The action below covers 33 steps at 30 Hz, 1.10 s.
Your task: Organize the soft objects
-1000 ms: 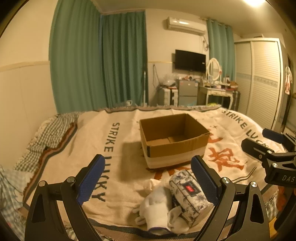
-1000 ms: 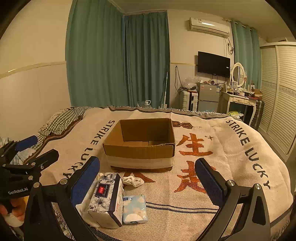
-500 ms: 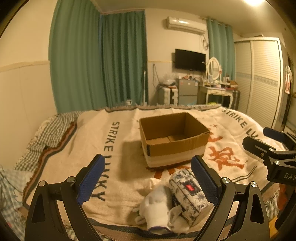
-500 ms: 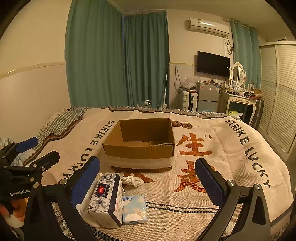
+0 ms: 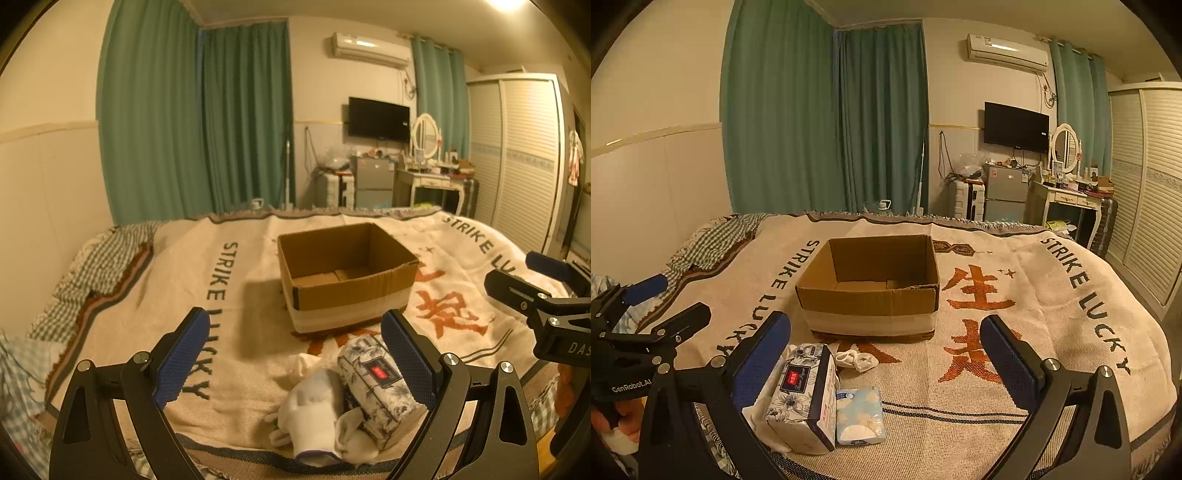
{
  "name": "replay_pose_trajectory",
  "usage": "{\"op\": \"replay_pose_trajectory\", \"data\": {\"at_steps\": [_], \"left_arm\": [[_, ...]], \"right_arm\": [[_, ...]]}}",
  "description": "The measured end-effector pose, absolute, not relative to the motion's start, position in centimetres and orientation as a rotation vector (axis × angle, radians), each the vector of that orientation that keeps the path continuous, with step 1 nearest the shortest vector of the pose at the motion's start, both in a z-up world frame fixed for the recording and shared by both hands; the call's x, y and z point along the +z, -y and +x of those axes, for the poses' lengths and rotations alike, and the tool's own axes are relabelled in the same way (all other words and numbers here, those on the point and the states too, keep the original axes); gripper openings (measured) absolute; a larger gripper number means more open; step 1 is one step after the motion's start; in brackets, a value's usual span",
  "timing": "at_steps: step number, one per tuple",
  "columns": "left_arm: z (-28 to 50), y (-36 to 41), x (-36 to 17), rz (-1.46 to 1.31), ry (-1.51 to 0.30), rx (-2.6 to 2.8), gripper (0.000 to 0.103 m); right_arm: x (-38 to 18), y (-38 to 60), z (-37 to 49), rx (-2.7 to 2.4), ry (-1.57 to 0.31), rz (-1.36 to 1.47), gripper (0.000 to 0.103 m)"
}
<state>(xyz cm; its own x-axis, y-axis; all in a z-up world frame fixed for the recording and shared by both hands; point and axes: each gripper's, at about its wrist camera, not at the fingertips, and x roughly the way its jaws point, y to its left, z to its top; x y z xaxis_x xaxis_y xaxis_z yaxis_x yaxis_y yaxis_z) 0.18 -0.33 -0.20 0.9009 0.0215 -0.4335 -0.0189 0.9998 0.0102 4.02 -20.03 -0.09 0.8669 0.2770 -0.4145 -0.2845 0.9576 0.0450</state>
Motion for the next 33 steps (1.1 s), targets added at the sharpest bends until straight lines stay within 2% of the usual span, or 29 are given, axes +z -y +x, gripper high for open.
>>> {"op": "replay_pose_trajectory", "data": {"at_steps": [28,33], "left_arm": [[-0.3,0.0,0.5,0.025,-0.428,0.015,0.095],[-0.1,-0.6,-0.3,0.045,-0.456,0.031,0.095]], "right_arm": [[0.3,19.5,3.6,0.307,-0.429,-0.035,0.103],[-1.0,18.1,3.7,0.343,-0.481,-0.062,0.100]]}}
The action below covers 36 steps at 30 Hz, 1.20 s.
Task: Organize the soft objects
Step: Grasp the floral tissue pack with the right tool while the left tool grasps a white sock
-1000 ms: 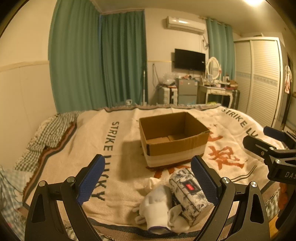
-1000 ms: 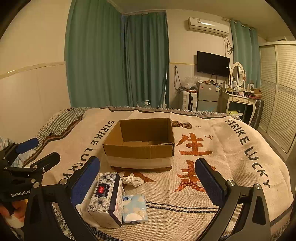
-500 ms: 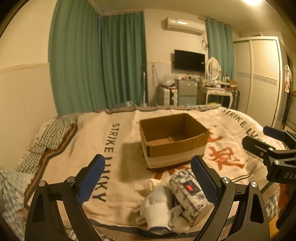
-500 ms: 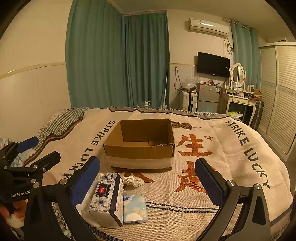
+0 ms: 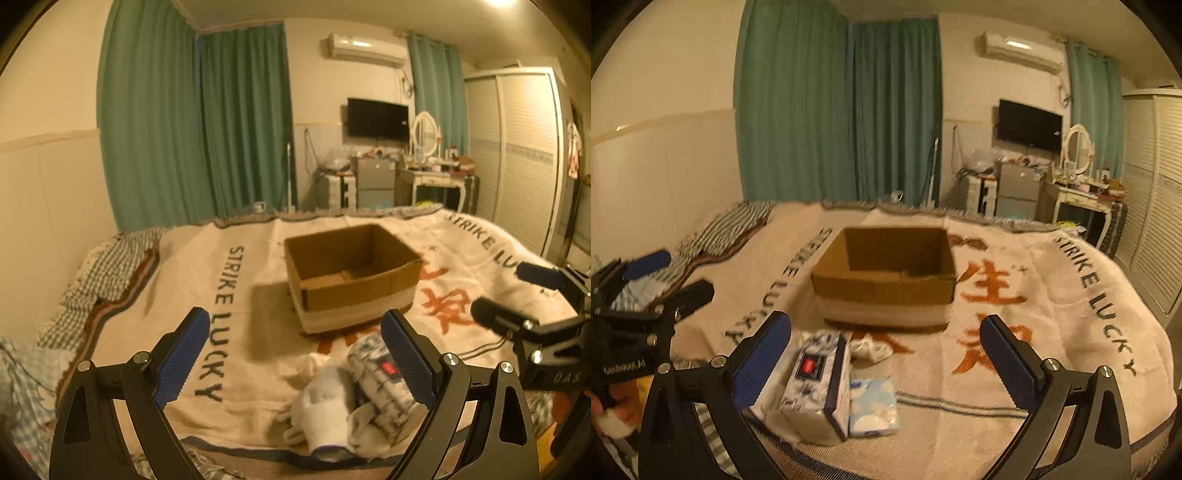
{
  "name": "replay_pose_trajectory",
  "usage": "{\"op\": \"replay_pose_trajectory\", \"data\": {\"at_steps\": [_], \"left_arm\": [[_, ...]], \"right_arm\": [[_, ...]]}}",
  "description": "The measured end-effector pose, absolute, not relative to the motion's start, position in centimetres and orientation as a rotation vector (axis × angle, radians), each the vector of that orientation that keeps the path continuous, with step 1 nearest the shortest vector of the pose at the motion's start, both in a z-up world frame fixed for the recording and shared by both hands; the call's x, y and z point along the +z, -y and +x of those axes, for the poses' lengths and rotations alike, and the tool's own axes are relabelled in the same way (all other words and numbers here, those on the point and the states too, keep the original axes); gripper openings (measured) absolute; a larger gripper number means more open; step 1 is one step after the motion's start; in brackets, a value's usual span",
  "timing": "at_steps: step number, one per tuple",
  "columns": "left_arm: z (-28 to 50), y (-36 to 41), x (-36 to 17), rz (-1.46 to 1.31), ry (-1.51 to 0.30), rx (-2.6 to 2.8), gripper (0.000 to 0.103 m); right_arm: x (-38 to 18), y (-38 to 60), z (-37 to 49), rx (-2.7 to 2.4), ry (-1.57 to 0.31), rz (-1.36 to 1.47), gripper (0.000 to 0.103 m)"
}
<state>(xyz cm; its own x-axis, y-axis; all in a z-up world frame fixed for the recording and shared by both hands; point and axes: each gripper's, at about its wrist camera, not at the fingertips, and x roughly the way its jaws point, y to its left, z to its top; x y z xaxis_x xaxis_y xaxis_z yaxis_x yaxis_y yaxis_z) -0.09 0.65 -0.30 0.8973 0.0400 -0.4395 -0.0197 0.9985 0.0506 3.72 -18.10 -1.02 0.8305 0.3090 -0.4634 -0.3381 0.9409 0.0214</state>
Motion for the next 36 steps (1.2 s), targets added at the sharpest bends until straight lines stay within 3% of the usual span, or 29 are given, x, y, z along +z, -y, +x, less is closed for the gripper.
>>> {"op": "replay_pose_trajectory", "data": {"at_steps": [13,17,24,28,31,36], "left_arm": [[0.9,-2.1,-7.6,0.033,-0.661,0.034,0.094],[1.0,-2.4,-8.2,0.025,-0.673,0.021,0.094],[1.8,-2.6,-8.9,0.002,-0.690,-0.029,0.090],[3.1,-2.3,-9.8,0.009,-0.714,-0.026,0.088],[4.5,-2.1,-10.8,-0.002,-0.760,-0.050,0.079],[6.0,-0.7,-12.3,0.013,-0.822,-0.114,0.079]], "right_arm": [[-8.6,13.0,5.5,0.484,-0.709,-0.141,0.075],[-10.2,12.0,6.2,0.540,-0.756,-0.137,0.048],[-8.1,12.7,5.5,0.562,-0.671,-0.100,0.041],[-5.8,14.3,5.9,0.540,-0.619,-0.055,0.041],[-4.7,15.2,6.5,0.525,-0.594,-0.037,0.041],[-4.5,16.1,7.8,0.495,-0.604,-0.029,0.041]]}}
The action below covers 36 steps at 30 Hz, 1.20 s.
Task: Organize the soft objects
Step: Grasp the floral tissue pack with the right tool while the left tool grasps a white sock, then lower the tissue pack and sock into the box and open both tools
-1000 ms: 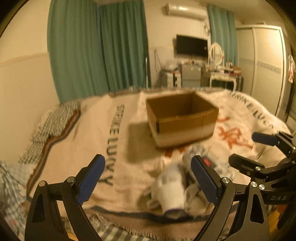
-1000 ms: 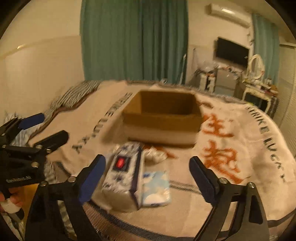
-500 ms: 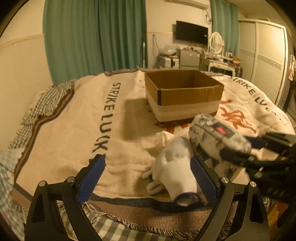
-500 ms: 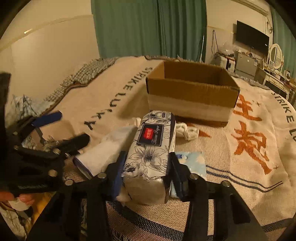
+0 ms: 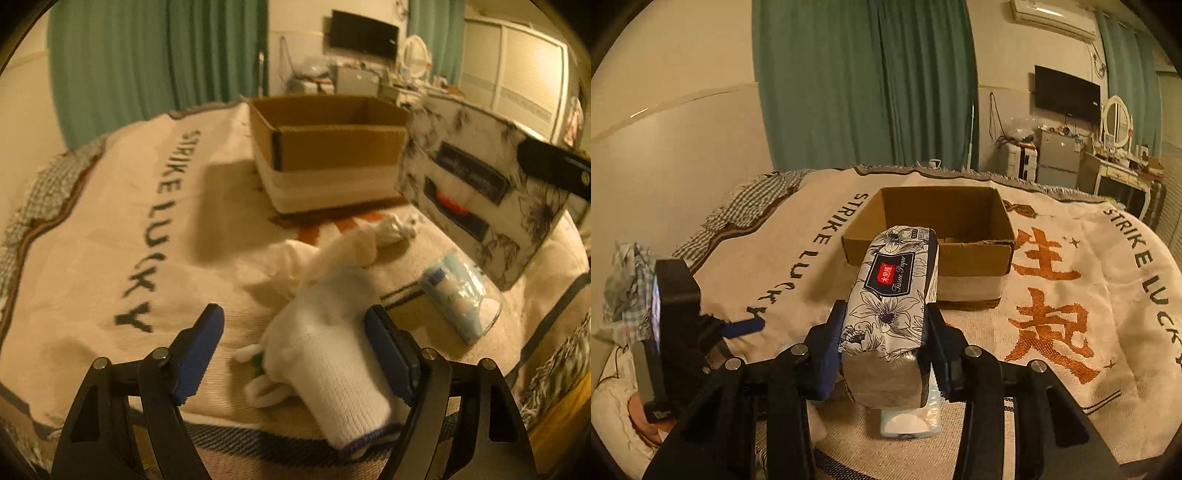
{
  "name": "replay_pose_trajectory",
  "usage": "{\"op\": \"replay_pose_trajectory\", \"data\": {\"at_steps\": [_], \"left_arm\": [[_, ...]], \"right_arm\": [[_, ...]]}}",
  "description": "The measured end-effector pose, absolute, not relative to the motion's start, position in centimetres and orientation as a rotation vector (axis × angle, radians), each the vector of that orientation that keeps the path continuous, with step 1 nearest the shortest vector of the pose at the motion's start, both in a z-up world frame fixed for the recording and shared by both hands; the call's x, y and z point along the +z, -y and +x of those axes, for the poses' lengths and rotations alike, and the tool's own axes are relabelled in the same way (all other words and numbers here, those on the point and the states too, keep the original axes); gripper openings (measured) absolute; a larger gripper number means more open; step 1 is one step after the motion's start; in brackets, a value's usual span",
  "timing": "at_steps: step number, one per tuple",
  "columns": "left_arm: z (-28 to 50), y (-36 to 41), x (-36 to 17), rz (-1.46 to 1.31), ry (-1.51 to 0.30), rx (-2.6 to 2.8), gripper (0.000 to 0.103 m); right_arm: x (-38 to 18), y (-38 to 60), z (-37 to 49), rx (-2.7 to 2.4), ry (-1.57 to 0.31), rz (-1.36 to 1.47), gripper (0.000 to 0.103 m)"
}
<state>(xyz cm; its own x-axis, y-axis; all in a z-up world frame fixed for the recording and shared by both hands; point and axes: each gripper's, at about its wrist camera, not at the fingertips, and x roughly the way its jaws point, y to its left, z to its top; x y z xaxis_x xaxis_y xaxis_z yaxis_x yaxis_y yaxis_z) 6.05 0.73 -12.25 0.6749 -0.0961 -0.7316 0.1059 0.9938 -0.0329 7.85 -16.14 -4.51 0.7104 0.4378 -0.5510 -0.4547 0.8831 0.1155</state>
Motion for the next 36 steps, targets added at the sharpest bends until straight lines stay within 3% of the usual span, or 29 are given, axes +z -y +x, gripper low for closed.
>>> {"op": "replay_pose_trajectory", "data": {"at_steps": [4,5,9,17,24,29,36], "left_arm": [[6.4,0.3,-13.1,0.037,-0.883,-0.181,0.075],[6.3,0.5,-13.3,0.047,-0.897,-0.203,0.059],[5.6,0.8,-12.6,0.068,-0.893,-0.235,0.049],[5.6,-1.3,-6.6,0.005,-0.806,-0.204,0.048],[10.9,-1.7,-1.7,0.008,-0.709,-0.216,0.048],[15.9,-1.6,-0.1,-0.030,-0.672,-0.234,0.048],[23.9,-1.7,-0.8,-0.081,-0.674,-0.227,0.048]], "right_arm": [[-5.2,16.4,8.8,0.496,-0.635,-0.023,0.041],[-5.3,16.4,8.9,0.497,-0.640,-0.022,0.041],[-5.6,17.0,9.5,0.528,-0.656,0.012,0.041],[-2.6,18.5,11.1,0.530,-0.595,0.033,0.041],[1.6,19.0,15.0,0.517,-0.493,0.001,0.041],[3.1,18.6,19.7,0.519,-0.464,-0.018,0.041],[0.9,18.1,27.3,0.529,-0.514,-0.009,0.041]]}}
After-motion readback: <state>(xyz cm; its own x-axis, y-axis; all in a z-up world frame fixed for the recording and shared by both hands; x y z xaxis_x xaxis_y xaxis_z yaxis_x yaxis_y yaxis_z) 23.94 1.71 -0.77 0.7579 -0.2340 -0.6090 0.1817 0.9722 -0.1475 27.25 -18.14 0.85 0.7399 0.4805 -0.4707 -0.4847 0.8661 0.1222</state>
